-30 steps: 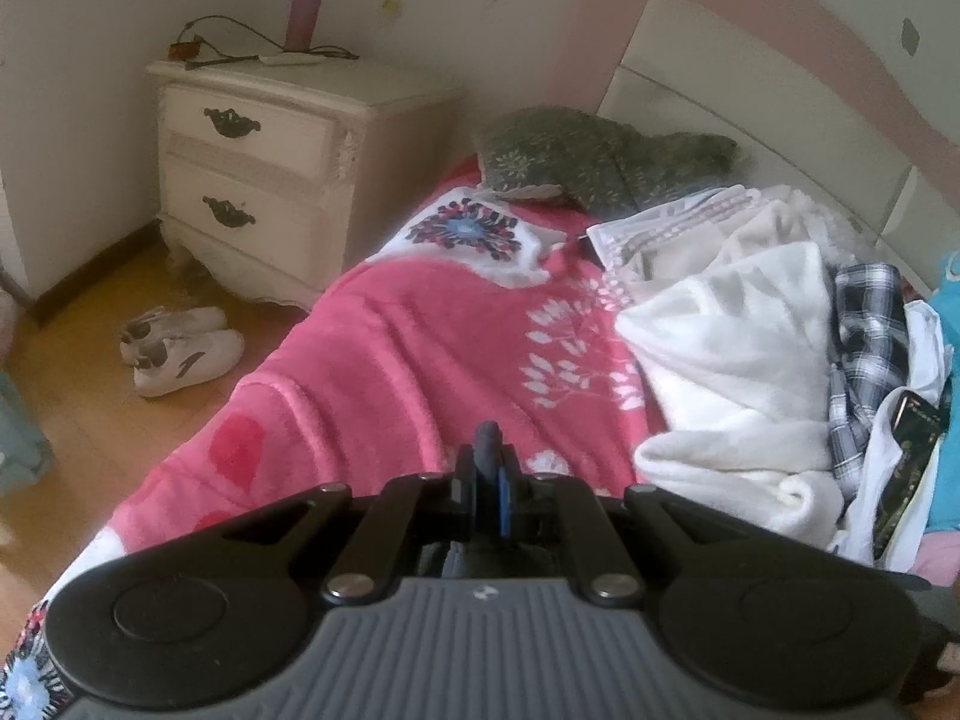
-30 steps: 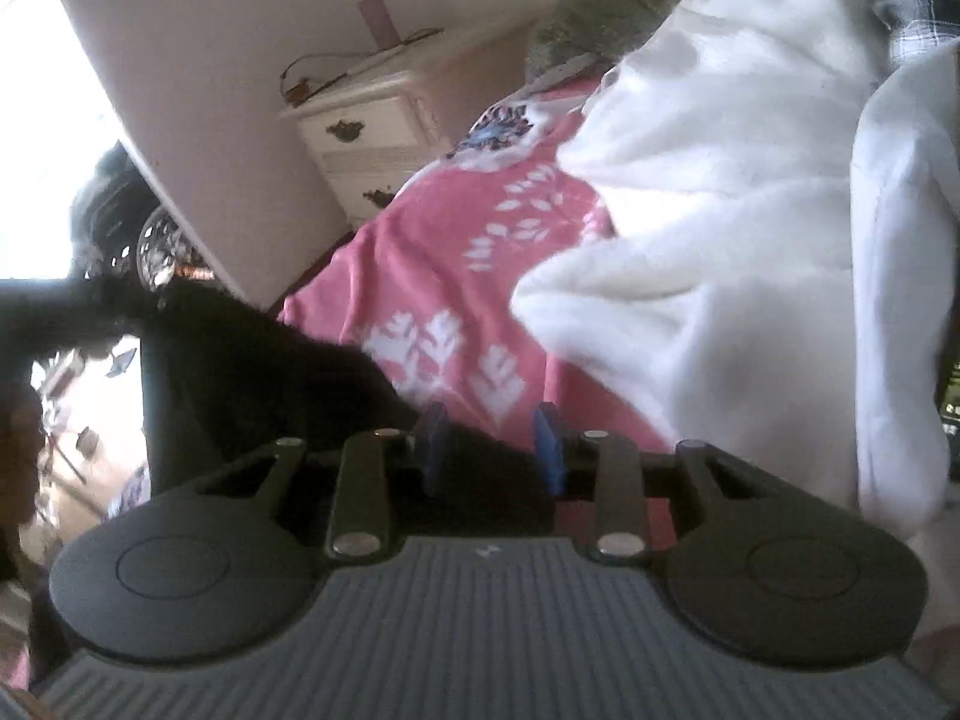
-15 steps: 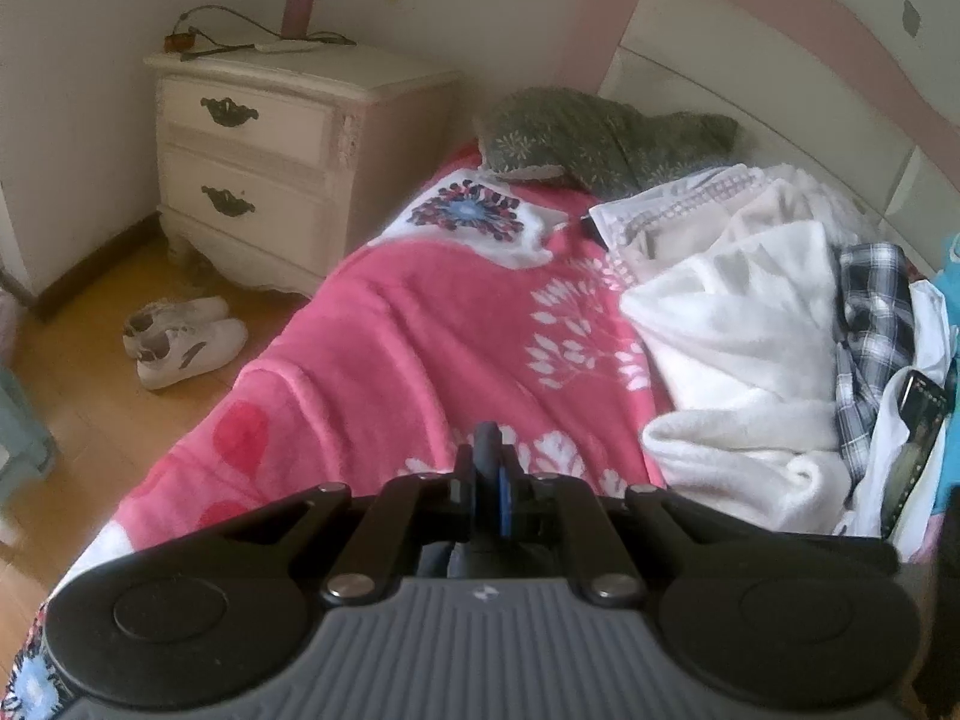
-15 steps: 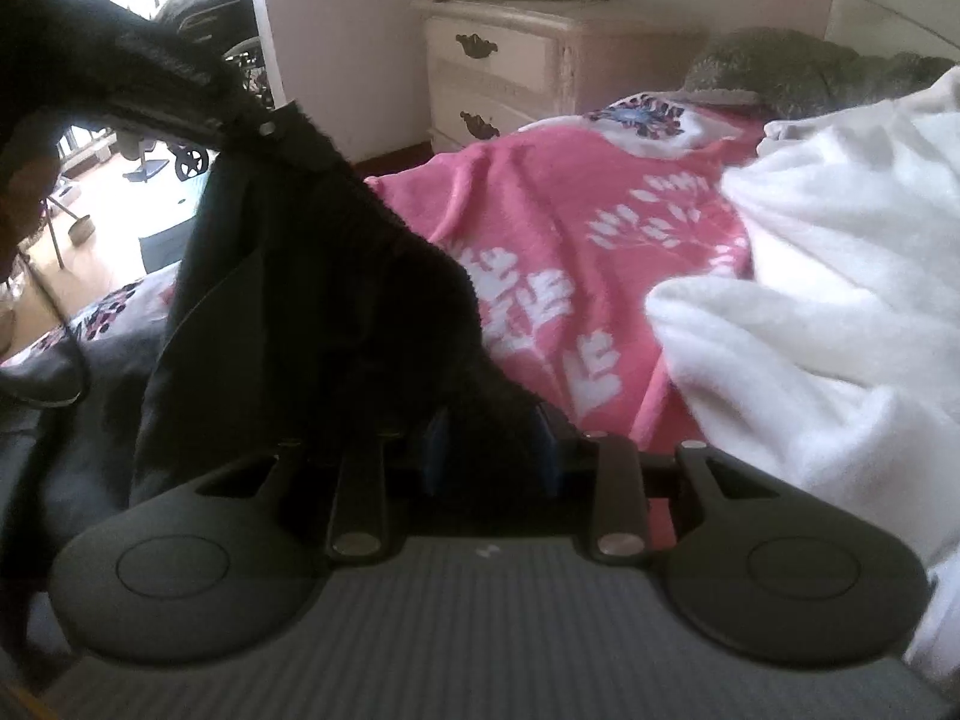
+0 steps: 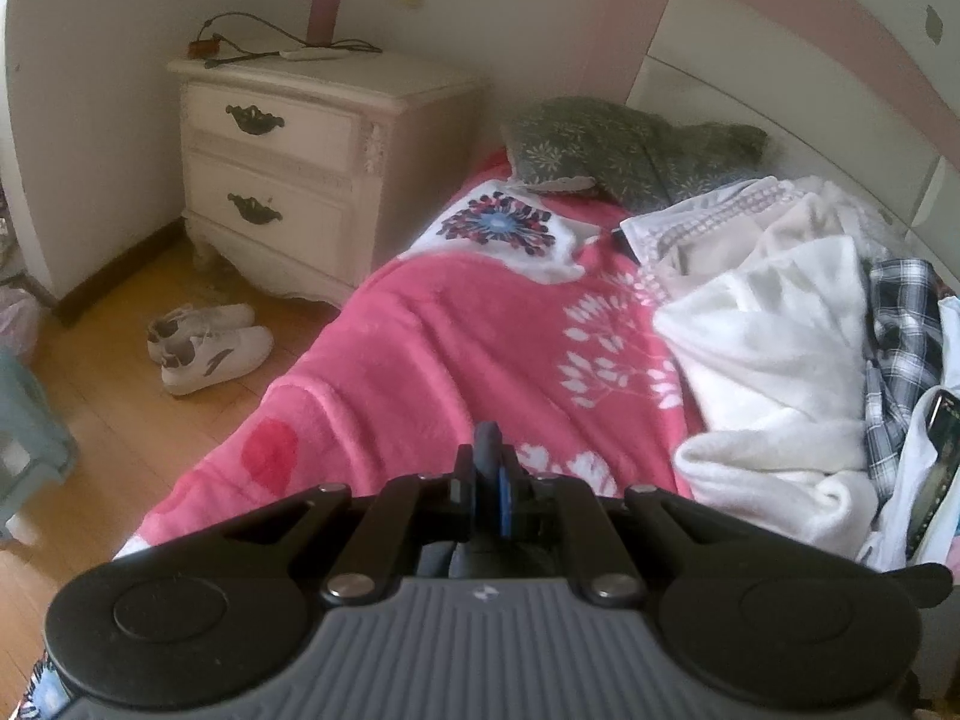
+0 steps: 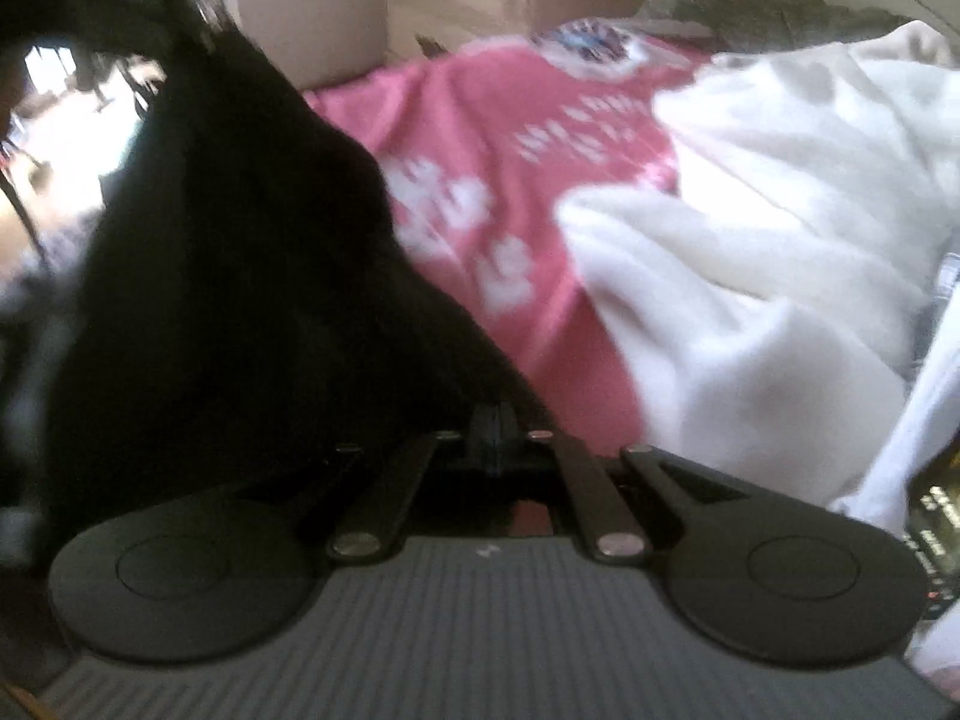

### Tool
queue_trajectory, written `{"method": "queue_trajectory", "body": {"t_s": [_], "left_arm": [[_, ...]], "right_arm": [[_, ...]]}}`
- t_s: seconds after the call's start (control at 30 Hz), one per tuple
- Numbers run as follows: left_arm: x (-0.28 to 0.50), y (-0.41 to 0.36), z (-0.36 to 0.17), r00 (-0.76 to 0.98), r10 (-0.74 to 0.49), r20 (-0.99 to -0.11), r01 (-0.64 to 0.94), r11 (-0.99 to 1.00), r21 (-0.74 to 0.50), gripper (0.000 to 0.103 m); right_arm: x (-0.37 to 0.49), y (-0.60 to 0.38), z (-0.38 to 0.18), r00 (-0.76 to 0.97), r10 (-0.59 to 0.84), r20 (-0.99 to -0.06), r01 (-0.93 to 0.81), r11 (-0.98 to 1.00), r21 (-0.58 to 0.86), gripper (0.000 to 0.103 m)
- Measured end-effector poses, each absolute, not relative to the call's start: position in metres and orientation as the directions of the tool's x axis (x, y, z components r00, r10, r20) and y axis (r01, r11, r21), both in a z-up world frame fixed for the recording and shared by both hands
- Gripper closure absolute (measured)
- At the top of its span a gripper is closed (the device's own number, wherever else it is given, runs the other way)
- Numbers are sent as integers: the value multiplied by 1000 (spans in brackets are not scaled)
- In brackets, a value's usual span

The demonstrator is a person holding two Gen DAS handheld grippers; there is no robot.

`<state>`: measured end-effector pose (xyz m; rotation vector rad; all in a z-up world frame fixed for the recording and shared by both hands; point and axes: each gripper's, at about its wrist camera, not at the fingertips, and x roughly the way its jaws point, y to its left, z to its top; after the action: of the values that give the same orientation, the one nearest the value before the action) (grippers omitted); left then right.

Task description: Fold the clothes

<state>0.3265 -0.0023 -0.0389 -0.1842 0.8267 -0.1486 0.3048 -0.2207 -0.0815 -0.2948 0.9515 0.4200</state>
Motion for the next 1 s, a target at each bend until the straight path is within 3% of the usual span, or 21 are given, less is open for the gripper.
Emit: {"method": "queue_trajectory", "body": {"t_s": [0.13, 0.23, 0.3, 0.4, 0.47, 0.57, 0.63, 0.7, 0.9, 1.0], "left_arm": [[326, -4, -39, 666, -205, -717, 62, 973, -220, 95], [327, -5, -39, 665, -212, -716, 69, 972, -224, 95], [327, -6, -38, 664, -218, -715, 72, 971, -229, 95], [327, -8, -37, 664, -227, -712, 82, 969, -232, 95], [326, -9, -36, 664, -231, -711, 88, 969, -232, 95], [324, -11, -35, 663, -236, -711, 95, 968, -233, 95], [323, -11, -36, 662, -237, -711, 97, 968, -232, 95], [323, -11, -36, 662, -239, -711, 97, 967, -235, 95], [327, -11, -34, 664, -236, -710, 96, 968, -232, 95], [329, -11, -33, 665, -231, -710, 99, 970, -223, 95]], "right_arm": [[305, -218, -88, 548, 115, -829, -445, 879, -173, 103], [301, -227, -67, 583, 262, -770, -427, 904, -16, 100], [302, -229, -57, 587, 326, -741, -419, 905, 66, 86], [305, -225, -55, 574, 388, -721, -427, 893, 141, 80], [308, -212, -62, 557, 380, -738, -458, 882, 109, 76], [317, -200, -78, 545, 337, -768, -470, 881, 53, 60], [323, -197, -87, 513, 337, -789, -472, 879, 68, 63], [327, -197, -92, 484, 343, -805, -473, 877, 89, 98], [317, -206, -72, 505, 369, -780, -488, 868, 95, 101], [316, -210, -73, 503, 313, -806, -486, 873, 35, 101]]}}
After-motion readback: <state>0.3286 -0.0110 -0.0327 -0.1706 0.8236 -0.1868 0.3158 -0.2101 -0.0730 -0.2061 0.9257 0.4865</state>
